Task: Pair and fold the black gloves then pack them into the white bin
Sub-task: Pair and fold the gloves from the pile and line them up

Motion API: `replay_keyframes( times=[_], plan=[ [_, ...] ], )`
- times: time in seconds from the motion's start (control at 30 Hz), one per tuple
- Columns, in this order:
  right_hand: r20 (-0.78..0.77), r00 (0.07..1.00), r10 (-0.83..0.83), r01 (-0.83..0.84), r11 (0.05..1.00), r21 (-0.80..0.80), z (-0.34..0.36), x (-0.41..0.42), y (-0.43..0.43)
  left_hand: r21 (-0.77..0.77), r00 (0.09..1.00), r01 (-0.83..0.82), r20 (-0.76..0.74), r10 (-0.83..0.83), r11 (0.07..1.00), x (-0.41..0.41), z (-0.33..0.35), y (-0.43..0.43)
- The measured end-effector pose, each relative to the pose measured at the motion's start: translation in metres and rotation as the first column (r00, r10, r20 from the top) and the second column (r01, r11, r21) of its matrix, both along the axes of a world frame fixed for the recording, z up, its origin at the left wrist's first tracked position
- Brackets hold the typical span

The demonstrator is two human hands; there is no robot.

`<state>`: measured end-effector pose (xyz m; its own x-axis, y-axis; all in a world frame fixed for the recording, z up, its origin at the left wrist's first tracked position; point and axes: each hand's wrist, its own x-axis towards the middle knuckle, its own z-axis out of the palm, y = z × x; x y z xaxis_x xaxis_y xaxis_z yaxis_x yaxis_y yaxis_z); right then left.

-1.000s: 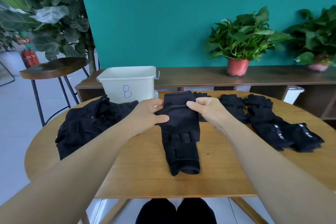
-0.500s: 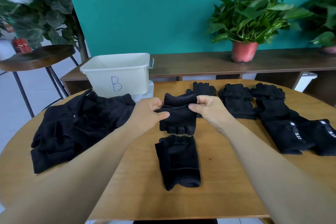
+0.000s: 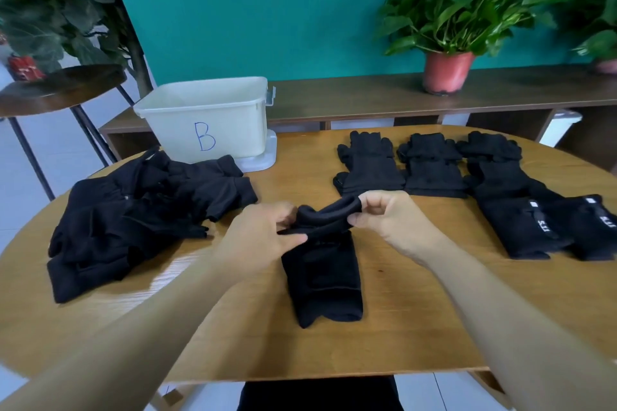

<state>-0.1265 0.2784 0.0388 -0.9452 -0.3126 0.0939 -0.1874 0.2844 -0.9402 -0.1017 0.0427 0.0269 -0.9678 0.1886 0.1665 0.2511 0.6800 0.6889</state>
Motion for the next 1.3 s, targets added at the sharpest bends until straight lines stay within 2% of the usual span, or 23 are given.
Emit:
replay_keyframes(
  times=[0.1, 0.17, 0.23, 0.3, 0.47, 0.6, 0.73, 0.8, 0.97, 1.03, 1.1, 1.13, 1.23, 1.3],
  plan=[
    [-0.028, 0.999, 0.028, -0.025, 0.991, 0.132, -0.014, 0.022, 0.002, -0.31, 0.98, -0.003, -0.19, -0.059, 0.951, 0.022, -0.014, -0.001],
    [-0.12, 0.993, 0.015, 0.022, 0.954, 0.3, -0.03, 0.037, 0.002, -0.434, 0.948, 0.034, -0.271, -0.166, 0.9, 0.029, -0.025, -0.003],
    [-0.243, 0.97, 0.025, 0.091, 0.886, 0.455, -0.045, 0.048, 0.001, -0.476, 0.936, 0.037, -0.291, -0.197, 0.879, 0.033, -0.038, -0.007],
    [-0.332, 0.943, 0.037, 0.149, 0.843, 0.517, -0.056, 0.053, -0.001, -0.484, 0.938, 0.028, -0.29, -0.19, 0.875, 0.035, -0.043, -0.008],
    [-0.508, 0.86, 0.046, 0.255, 0.823, 0.508, -0.058, 0.053, -0.007, -0.457, 0.926, 0.006, -0.334, -0.178, 0.89, 0.031, -0.038, -0.009],
    [-0.579, 0.808, 0.111, 0.279, 0.793, 0.542, -0.06, 0.052, -0.011, -0.522, 0.916, 0.048, -0.316, -0.246, 0.852, 0.03, -0.041, -0.011],
    [-0.589, 0.8, 0.115, 0.289, 0.787, 0.545, -0.067, 0.051, -0.01, -0.535, 0.905, 0.065, -0.323, -0.276, 0.842, 0.031, -0.048, -0.012],
    [-0.594, 0.796, 0.116, 0.292, 0.786, 0.545, -0.067, 0.051, -0.009, -0.525, 0.922, 0.038, -0.309, -0.232, 0.85, 0.032, -0.045, -0.015],
    [-0.5, 0.866, 0.011, 0.318, 0.759, 0.568, -0.053, 0.05, 0.008, -0.389, 0.994, 0.065, -0.052, -0.093, 0.919, 0.042, -0.026, -0.039],
    [-0.489, 0.872, -0.01, 0.321, 0.765, 0.558, -0.042, 0.049, 0.004, -0.259, 0.998, 0.051, -0.007, -0.055, 0.964, 0.045, -0.016, -0.037],
    [-0.475, 0.879, 0.05, 0.28, 0.753, 0.596, -0.03, 0.048, -0.012, -0.142, 1.0, 0.01, 0.011, -0.009, 0.99, 0.044, -0.01, -0.021],
    [-0.45, 0.887, 0.106, 0.237, 0.732, 0.639, -0.025, 0.047, -0.023, -0.136, 1.0, -0.011, -0.002, 0.011, 0.991, 0.04, -0.01, -0.008],
    [-0.323, 0.903, 0.283, 0.099, 0.595, 0.798, -0.024, 0.044, -0.05, -0.299, 0.995, -0.092, -0.06, 0.077, 0.95, 0.032, -0.021, 0.029],
    [-0.201, 0.924, 0.324, 0.02, 0.485, 0.874, -0.036, 0.043, -0.055, -0.407, 0.993, -0.114, -0.021, 0.116, 0.906, 0.032, -0.039, 0.042]
  ],
)
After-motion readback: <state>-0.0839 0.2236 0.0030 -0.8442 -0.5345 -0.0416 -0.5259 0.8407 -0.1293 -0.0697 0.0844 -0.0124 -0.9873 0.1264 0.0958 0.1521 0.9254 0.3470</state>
